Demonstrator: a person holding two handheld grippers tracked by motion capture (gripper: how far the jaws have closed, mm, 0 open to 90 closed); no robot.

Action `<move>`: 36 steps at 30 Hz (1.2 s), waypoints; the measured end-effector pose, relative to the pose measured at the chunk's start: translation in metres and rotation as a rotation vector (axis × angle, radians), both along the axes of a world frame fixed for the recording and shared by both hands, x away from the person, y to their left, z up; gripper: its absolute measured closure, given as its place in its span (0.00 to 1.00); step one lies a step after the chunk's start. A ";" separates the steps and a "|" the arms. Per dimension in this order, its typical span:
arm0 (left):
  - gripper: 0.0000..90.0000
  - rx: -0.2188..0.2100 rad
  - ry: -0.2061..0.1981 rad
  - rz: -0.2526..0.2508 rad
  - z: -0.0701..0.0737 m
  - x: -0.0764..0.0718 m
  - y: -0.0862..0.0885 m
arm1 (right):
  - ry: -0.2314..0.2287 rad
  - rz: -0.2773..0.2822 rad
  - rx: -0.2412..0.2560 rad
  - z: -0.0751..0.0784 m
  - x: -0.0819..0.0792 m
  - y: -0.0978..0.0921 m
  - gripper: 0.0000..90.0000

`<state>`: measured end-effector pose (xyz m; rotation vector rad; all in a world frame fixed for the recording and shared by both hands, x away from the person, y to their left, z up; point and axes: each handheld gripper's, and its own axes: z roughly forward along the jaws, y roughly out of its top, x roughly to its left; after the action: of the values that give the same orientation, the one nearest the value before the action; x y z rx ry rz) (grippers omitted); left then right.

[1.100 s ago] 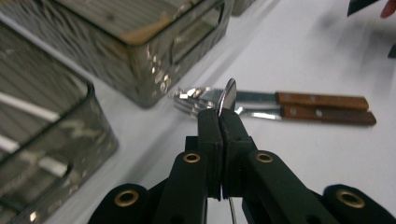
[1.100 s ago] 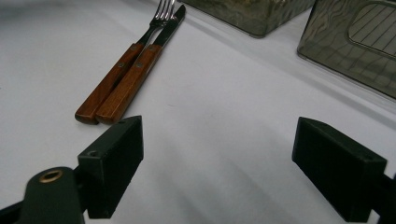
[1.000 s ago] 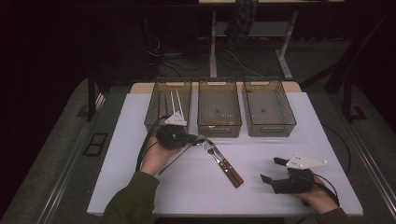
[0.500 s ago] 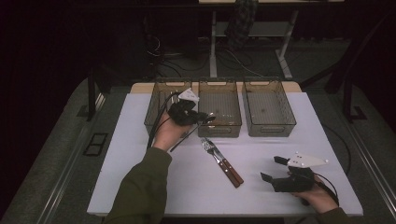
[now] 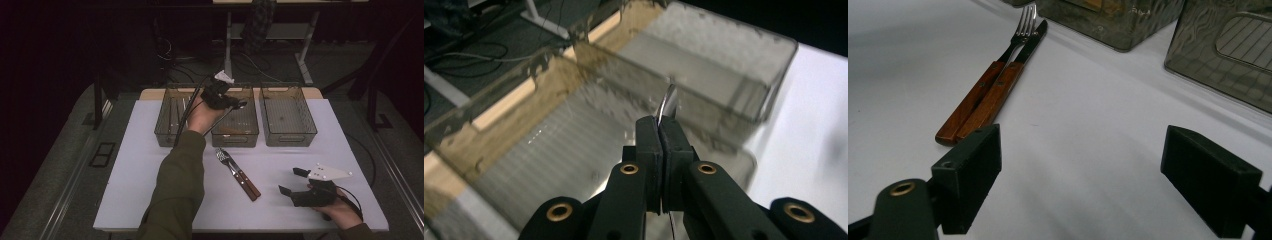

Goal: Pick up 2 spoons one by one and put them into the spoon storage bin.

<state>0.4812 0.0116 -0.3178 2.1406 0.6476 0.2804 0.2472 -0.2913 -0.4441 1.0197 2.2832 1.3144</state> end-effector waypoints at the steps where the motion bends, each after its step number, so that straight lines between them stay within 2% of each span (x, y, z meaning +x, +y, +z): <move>1: 0.98 -0.010 -0.003 0.005 0.001 0.004 -0.003 | 0.000 -0.001 0.001 0.000 0.000 0.000 0.18; 9: 0.98 0.002 -0.017 0.024 -0.001 0.028 -0.024 | -0.003 -0.010 0.004 0.000 0.000 -0.003 0.18; 11: 0.98 0.010 -0.028 0.026 -0.005 0.031 -0.028 | -0.001 -0.012 0.008 0.000 0.000 -0.003 0.18; 15: 0.98 0.030 -0.018 0.030 -0.017 0.034 -0.033 | 0.000 -0.010 0.009 0.000 0.001 -0.004 0.18; 17: 0.97 0.044 -0.030 0.044 -0.022 0.034 -0.034 | -0.001 -0.011 0.008 0.000 0.001 -0.004 0.18; 18: 0.95 0.040 -0.029 0.049 -0.025 0.034 -0.034 | 0.000 -0.010 0.007 0.000 0.000 -0.003 0.18; 20: 0.74 0.043 -0.016 0.069 -0.030 0.033 -0.032 | -0.005 -0.008 0.005 0.000 0.000 -0.003 0.18; 23: 0.61 0.029 0.000 0.074 -0.034 0.029 -0.026 | -0.002 -0.006 0.003 0.000 0.001 -0.003 0.18; 26: 0.53 -0.001 0.020 0.070 -0.036 0.022 -0.018 | 0.000 -0.004 0.002 -0.001 0.001 -0.002 0.18; 28: 0.50 -0.025 0.020 0.064 -0.036 0.014 -0.012 | -0.003 0.002 -0.003 -0.001 0.000 -0.002 0.18; 33: 0.38 -0.045 0.033 0.023 -0.034 -0.008 -0.002 | -0.003 0.003 -0.007 -0.001 0.001 -0.002 0.18; 36: 0.35 -0.058 0.022 0.003 -0.032 -0.023 0.005 | 0.001 0.002 -0.013 -0.001 0.000 -0.002 0.18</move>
<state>0.4579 0.0168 -0.3502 2.0901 0.6636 0.2368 0.2474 -0.2930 -0.4447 1.0135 2.2912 1.2985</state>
